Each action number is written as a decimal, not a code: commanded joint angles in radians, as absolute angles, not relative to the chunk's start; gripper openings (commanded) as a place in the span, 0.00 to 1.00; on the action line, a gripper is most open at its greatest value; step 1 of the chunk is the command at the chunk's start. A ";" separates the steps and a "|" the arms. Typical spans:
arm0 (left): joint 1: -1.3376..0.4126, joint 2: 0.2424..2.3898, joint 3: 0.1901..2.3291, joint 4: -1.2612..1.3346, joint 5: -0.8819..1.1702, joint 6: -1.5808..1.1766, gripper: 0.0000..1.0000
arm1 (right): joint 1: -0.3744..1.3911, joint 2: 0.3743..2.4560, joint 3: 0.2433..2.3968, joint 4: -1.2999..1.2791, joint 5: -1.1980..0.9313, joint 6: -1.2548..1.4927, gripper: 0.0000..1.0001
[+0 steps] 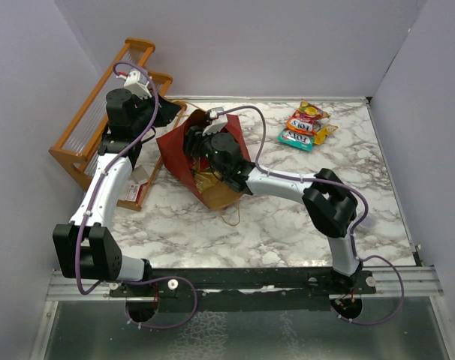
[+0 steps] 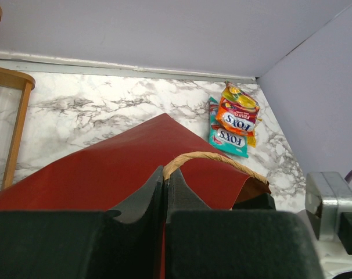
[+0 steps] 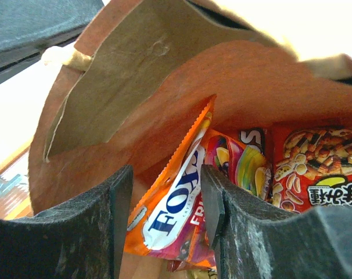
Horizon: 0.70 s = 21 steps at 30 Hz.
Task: Take the snacks out of the paper bag
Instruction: Take out the snack from the paper bag.
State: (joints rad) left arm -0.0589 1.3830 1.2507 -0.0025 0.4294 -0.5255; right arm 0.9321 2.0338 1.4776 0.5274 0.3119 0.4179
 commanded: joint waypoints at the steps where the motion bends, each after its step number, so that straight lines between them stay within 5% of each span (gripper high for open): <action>1: -0.049 1.365 1.244 0.037 0.429 -0.532 0.00 | 0.933 2.105 1.596 0.443 0.342 0.435 0.53; 8: -0.052 1.364 1.244 0.035 0.428 -0.533 0.00 | 0.933 2.172 1.653 0.325 0.373 0.520 0.51; 17: -0.052 1.368 1.246 0.029 0.428 -0.535 0.00 | 0.933 2.075 1.564 0.338 0.349 0.539 0.08; 21: -0.052 1.366 1.247 0.028 0.427 -0.533 0.00 | 0.933 2.004 1.502 0.376 0.334 0.532 0.01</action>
